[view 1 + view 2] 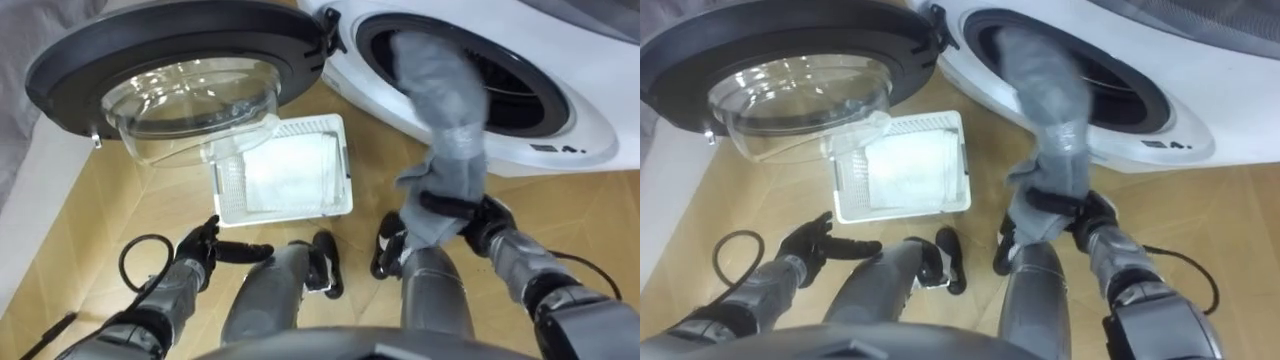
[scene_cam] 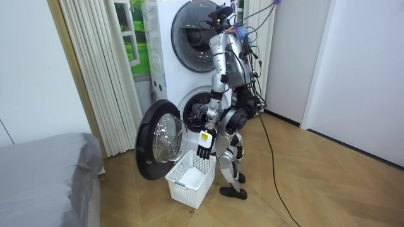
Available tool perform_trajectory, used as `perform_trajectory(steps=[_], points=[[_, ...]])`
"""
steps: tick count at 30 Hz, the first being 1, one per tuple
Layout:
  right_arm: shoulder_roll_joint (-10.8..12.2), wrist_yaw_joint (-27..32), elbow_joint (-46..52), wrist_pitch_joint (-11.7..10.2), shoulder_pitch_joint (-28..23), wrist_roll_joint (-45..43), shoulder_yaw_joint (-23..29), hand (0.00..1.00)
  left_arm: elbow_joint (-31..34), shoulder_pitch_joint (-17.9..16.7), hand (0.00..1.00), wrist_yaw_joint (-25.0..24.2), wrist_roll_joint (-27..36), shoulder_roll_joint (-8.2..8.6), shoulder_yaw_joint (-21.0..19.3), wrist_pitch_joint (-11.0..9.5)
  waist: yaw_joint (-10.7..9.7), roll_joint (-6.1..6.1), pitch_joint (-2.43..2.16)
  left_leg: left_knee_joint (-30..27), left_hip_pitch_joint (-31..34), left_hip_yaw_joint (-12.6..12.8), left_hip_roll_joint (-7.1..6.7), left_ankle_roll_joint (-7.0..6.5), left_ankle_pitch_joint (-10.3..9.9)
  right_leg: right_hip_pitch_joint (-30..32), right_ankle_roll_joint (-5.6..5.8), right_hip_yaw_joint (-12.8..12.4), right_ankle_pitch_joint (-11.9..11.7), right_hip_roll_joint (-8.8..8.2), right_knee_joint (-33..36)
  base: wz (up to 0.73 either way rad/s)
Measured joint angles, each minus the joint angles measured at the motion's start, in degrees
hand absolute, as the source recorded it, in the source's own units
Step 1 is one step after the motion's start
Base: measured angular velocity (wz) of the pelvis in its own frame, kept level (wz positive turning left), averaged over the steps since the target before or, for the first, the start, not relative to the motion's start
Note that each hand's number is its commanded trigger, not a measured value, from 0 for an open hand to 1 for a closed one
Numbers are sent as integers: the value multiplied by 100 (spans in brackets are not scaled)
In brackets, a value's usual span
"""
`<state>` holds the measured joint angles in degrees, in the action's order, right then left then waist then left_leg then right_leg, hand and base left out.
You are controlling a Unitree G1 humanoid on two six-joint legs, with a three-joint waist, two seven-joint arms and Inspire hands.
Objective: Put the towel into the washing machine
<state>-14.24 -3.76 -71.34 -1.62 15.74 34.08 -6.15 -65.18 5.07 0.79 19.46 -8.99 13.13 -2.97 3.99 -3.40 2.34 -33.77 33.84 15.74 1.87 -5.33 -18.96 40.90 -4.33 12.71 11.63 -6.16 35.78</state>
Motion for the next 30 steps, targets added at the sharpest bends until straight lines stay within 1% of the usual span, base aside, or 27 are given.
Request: perform_trajectory(steps=[1,3,4,5,6,7,8,10,12,15,19,22,25,27,28,30], points=[[-27,35,0,6,9,71,82,100,4,-19,0,29,1,-3,-10,0,-13,3,-2,-1,18,0,-5,-3,2,20,1,-3,1,-4,0,3],[-199,186,-1,44,88,544,217,100,21,-34,0,140,0,-43,-67,-4,-70,74,8,31,73,12,-73,-22,40,132,10,-31,22,-76,62,5],[-247,222,-2,51,111,615,245,100,22,-33,0,158,0,-57,-77,-6,-65,98,8,26,82,28,-80,-25,42,160,15,-53,26,-84,93,-4],[-333,273,-1,84,157,655,245,100,22,-37,0,197,0,-72,-150,-12,-39,146,5,4,90,67,-81,-25,42,196,16,-99,32,-84,124,-8],[-379,315,-9,164,227,638,288,100,-3,-38,0,287,14,-93,-191,-15,-66,177,9,-11,99,68,-87,-29,44,210,18,-104,35,-97,179,-7],[-402,360,-49,210,286,637,310,100,-9,-37,0,340,21,-137,-199,-14,-83,227,21,-66,103,82,-95,-36,48,230,16,-110,44,-117,215,0],[-417,382,-55,244,300,623,312,100,-8,-37,0,361,7,-153,-209,-14,-78,245,24,-81,105,89,-96,-38,49,237,16,-114,45,-124,229,0],[-453,441,-122,357,379,607,345,100,-28,-38,0,384,-4,-182,-382,-5,-64,309,27,-168,123,108,-102,-40,49,259,18,-137,48,-146,282,0],[-479,444,-250,440,505,607,349,100,-19,-40,0,395,-3,-229,-403,-3,-62,342,27,-213,156,108,-119,-59,42,293,23,-141,53,-169,304,0],[-609,446,-254,549,571,621,349,100,17,-75,0,466,-121,-290,-419,8,-44,348,27,-229,248,106,-123,-122,47,355,32,-119,34,-199,327,3],[-705,529,-243,563,589,793,353,100,134,-161,0,642,-143,-320,-410,117,-43,351,23,-264,348,106,-132,-172,66,434,49,-92,-16,-236,337,4],[-830,621,-232,884,747,1294,352,100,154,-161,0,770,-144,-331,-401,180,-43,342,17,-300,366,126,-141,-197,54,459,56,-93,-24,-269,396,0],[-882,648,-232,1050,849,1373,352,100,153,-161,0,828,-165,-359,-419,177,-58,346,17,-317,364,135,-150,-199,54,472,59,-105,-23,-285,457,0],[-961,641,-232,1227,958,1373,352,100,161,-166,0,879,-165,-361,-441,174,-58,352,18,-322,368,172,-170,-207,52,519,64,-135,-19,-309,513,-4],[-970,638,-233,1276,984,1374,352,100,170,-171,0,881,-164,-360,-482,174,-61,353,19,-325,368,177,-171,-208,52,524,63,-142,-19,-309,510,-4],[-1038,612,-228,1495,1091,1434,351,100,221,-187,0,927,-164,-367,-638,185,-67,366,21,-335,371,207,-171,-216,53,544,61,-164,-17,-315,513,-4]])
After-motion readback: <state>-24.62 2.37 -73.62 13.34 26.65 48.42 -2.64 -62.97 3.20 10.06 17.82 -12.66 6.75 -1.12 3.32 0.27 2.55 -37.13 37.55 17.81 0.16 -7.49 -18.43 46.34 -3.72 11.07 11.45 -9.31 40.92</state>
